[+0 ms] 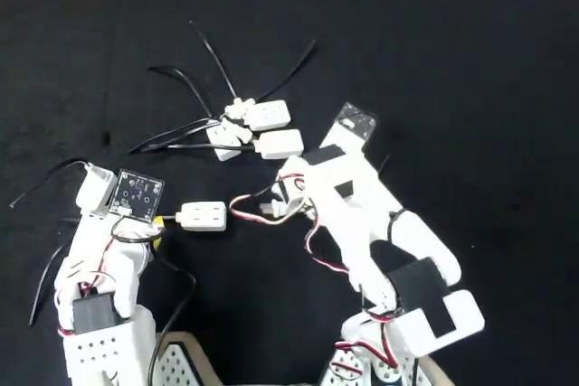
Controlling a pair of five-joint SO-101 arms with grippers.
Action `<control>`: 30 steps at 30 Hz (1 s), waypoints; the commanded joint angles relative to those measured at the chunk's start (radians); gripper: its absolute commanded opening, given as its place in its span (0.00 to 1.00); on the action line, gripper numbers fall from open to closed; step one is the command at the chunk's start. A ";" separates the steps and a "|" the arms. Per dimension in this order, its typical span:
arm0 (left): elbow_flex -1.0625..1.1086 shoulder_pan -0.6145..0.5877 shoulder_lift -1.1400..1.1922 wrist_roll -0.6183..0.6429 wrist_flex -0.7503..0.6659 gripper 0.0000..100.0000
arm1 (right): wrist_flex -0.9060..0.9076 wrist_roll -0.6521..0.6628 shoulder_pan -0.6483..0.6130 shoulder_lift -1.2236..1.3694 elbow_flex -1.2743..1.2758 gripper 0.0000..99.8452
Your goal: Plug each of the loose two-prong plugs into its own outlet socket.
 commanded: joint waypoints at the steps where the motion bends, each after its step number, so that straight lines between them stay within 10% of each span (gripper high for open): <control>1: 0.018 0.013 -0.002 -0.011 0.008 0.27 | -0.040 -0.037 -0.057 -0.004 0.010 0.12; 13: 0.018 0.012 -0.002 -0.011 0.008 0.27 | 0.000 -0.011 -0.048 -0.015 0.033 0.01; 24: 0.018 0.012 -0.002 -0.011 0.008 0.27 | 0.407 0.405 0.157 -0.188 -0.166 0.01; 30: 0.018 0.012 -0.002 -0.011 0.008 0.27 | 0.308 0.885 0.173 -0.196 -0.162 0.01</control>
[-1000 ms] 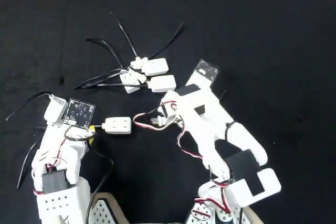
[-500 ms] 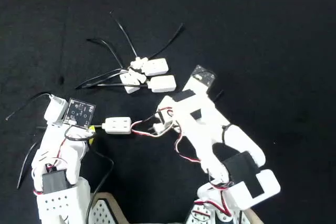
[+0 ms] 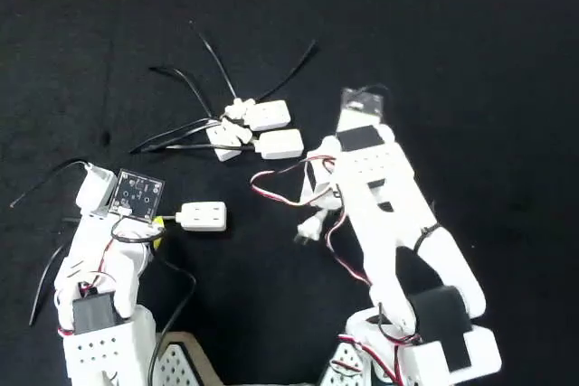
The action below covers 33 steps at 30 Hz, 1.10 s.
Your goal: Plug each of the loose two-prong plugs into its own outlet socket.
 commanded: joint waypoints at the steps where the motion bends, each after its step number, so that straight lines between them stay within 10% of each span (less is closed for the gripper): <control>1: 0.018 0.012 -0.002 -0.011 0.008 0.27 | -0.091 0.382 0.031 -0.024 -0.047 0.01; 5: 0.018 0.012 -0.002 -0.011 0.008 0.27 | -0.124 0.663 0.029 -0.010 -0.041 0.01; 15: 0.018 0.012 -0.002 -0.011 0.008 0.27 | -0.345 0.674 0.035 0.068 0.142 0.12; 22: 0.018 0.012 -0.002 -0.012 0.008 0.27 | -0.052 0.671 0.017 0.077 0.035 0.30; 33: 0.018 0.010 -0.002 -0.012 0.008 0.27 | 0.043 0.031 -0.041 0.079 -0.148 0.31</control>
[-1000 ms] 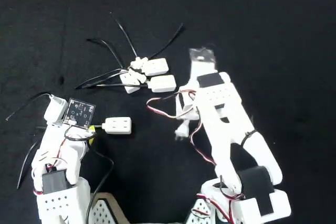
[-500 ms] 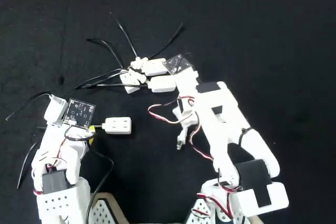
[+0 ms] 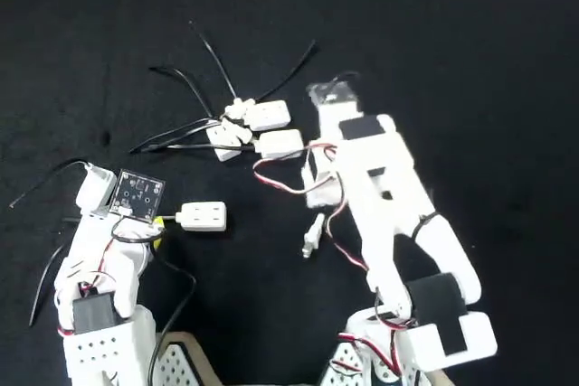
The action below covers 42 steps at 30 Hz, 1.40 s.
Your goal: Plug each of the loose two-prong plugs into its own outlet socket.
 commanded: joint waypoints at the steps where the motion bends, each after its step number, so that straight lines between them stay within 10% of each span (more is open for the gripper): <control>1: 0.018 0.010 -0.002 -0.006 0.008 0.27 | 0.005 -0.235 -0.063 0.004 -0.053 0.31; 13: 0.018 0.007 -0.002 -0.006 0.008 0.27 | -0.138 -0.485 -0.137 0.268 -0.022 0.31; 19: 0.018 0.007 -0.002 -0.006 0.008 0.27 | -0.152 -0.479 -0.132 0.318 -0.024 0.28; 26: 0.018 0.007 -0.002 -0.006 0.008 0.27 | -0.132 -0.474 -0.117 0.323 -0.019 0.01; 42: 0.018 0.010 -0.002 -0.032 0.009 0.27 | 0.061 -0.327 -0.066 0.266 -0.053 0.01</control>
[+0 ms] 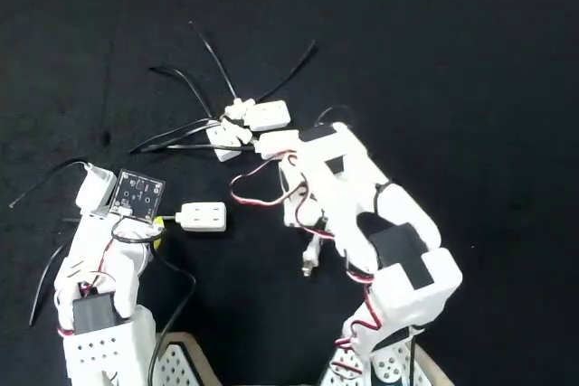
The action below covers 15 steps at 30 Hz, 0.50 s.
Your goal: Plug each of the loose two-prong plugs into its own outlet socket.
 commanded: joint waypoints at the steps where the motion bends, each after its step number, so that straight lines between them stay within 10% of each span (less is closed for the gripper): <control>1: 0.018 0.012 -0.002 -0.029 0.009 0.27 | 0.000 0.089 0.041 -0.085 -0.027 0.01; 15: 0.018 0.012 -0.002 -0.031 0.009 0.27 | 0.005 0.468 0.046 -0.865 0.048 0.01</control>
